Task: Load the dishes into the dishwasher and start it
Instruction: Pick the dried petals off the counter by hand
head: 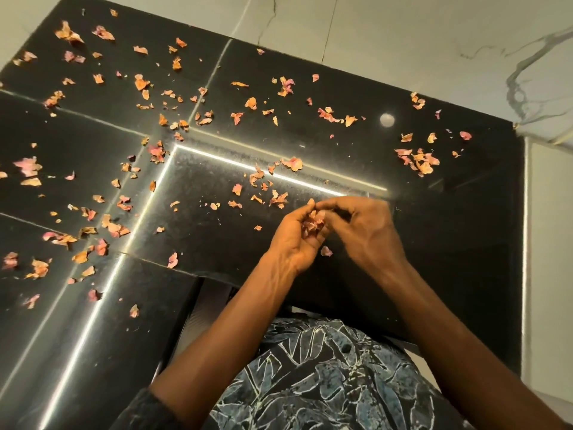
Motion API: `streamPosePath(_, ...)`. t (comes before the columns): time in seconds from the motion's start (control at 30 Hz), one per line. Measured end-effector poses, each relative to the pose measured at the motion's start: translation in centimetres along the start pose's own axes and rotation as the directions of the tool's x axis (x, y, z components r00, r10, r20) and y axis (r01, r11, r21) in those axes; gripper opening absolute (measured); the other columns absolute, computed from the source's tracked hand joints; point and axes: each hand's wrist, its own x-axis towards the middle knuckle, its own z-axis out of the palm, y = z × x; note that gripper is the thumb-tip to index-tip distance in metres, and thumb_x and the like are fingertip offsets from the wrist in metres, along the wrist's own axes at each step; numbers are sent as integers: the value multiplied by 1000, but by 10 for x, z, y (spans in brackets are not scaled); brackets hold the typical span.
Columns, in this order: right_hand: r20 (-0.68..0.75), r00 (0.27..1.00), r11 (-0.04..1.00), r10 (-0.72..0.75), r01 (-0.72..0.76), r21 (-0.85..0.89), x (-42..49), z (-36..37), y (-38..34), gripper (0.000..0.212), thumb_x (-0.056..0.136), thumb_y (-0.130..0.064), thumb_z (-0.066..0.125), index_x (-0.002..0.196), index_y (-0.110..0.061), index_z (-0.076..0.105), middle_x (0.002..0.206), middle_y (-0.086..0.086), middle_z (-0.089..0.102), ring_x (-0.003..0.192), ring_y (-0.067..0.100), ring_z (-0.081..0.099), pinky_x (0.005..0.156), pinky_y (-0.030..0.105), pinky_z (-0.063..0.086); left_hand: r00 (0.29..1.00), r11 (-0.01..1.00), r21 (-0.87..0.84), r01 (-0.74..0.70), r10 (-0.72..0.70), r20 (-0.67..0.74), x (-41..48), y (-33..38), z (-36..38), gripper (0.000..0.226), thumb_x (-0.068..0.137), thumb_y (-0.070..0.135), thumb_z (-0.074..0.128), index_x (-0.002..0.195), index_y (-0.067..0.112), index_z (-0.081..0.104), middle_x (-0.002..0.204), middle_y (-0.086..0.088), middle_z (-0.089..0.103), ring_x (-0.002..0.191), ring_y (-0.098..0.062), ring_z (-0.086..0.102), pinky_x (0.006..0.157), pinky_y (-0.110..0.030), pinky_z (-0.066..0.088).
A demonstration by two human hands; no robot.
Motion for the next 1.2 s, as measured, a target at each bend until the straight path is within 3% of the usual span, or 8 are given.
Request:
streamPosePath(0.13, -162, 981, 988, 108, -123, -91, 19, -19, 52, 20, 92, -8, 69, 109, -15, 76, 98, -3, 74, 87, 5, 69, 83, 20, 57, 999, 997, -75, -30, 31, 12, -16, 0, 0, 25, 101, 14, 53, 85, 0, 66, 80, -12, 67, 76, -19, 67, 65, -26, 61)
streamPosePath(0.2, -78, 977, 956, 197, -209, -204, 27, -13, 81, 19, 91, -7, 70, 107, -15, 77, 102, 2, 74, 92, 13, 68, 87, 27, 55, 998, 992, -111, -56, 57, -1, -25, 1, -3, 24, 101, 13, 53, 85, 0, 65, 80, -12, 66, 77, -19, 66, 65, -26, 60)
streamPosePath(0.43, 197, 974, 847, -110, 195, -495, 17, 24, 92, 15, 89, -1, 60, 96, -10, 70, 100, 5, 60, 93, 25, 57, 77, 44, 53, 977, 970, -125, -209, 202, -68, -65, -13, -21, 22, 100, 13, 52, 87, 1, 65, 77, -10, 70, 80, -18, 66, 67, -26, 60)
streamPosePath(0.7, 361, 924, 812, -128, 307, -497, -23, 36, 82, 8, 91, -13, 65, 94, -7, 68, 100, 8, 58, 92, 29, 58, 72, 37, 48, 955, 931, -231, -284, 253, -157, -113, -58, -64, 22, 100, 15, 54, 87, 0, 64, 75, -9, 70, 76, -19, 68, 66, -26, 60)
streamPosePath(0.8, 327, 931, 769, -159, 325, -550, -40, 51, 72, 6, 89, -6, 58, 89, -7, 64, 92, 10, 57, 87, 30, 57, 65, 33, 36, 943, 914, -251, -319, 279, -183, -127, -73, -80, 22, 101, 15, 54, 87, 1, 64, 76, -8, 70, 78, -18, 69, 66, -26, 60)
streamPosePath(0.9, 321, 931, 761, -174, 334, -556, -49, 59, 64, 10, 81, 1, 56, 82, -6, 62, 88, 13, 58, 83, 33, 58, 62, 37, 43, 933, 906, -247, -344, 301, -195, -140, -81, -92, 22, 100, 15, 54, 86, 2, 65, 77, -7, 70, 78, -18, 70, 67, -25, 60)
streamPosePath(1.07, 92, 993, 914, 70, -27, -404, -31, 33, 67, 14, 81, -5, 64, 83, -15, 73, 87, 10, 68, 86, 30, 64, 70, 29, 47, 923, 904, -215, -370, 329, -201, -149, -77, -94, 24, 100, 14, 53, 83, 3, 66, 75, -7, 69, 78, -18, 68, 66, -25, 59)
streamPosePath(1.2, -95, 951, 950, 295, -303, -74, -23, -5, 60, 15, 82, -5, 74, 77, -20, 76, 82, 2, 75, 74, 16, 71, 68, 29, 59, 930, 917, -187, -353, 322, -176, -138, -65, -87, 24, 101, 15, 53, 84, 3, 65, 73, -7, 69, 79, -18, 66, 67, -26, 60)
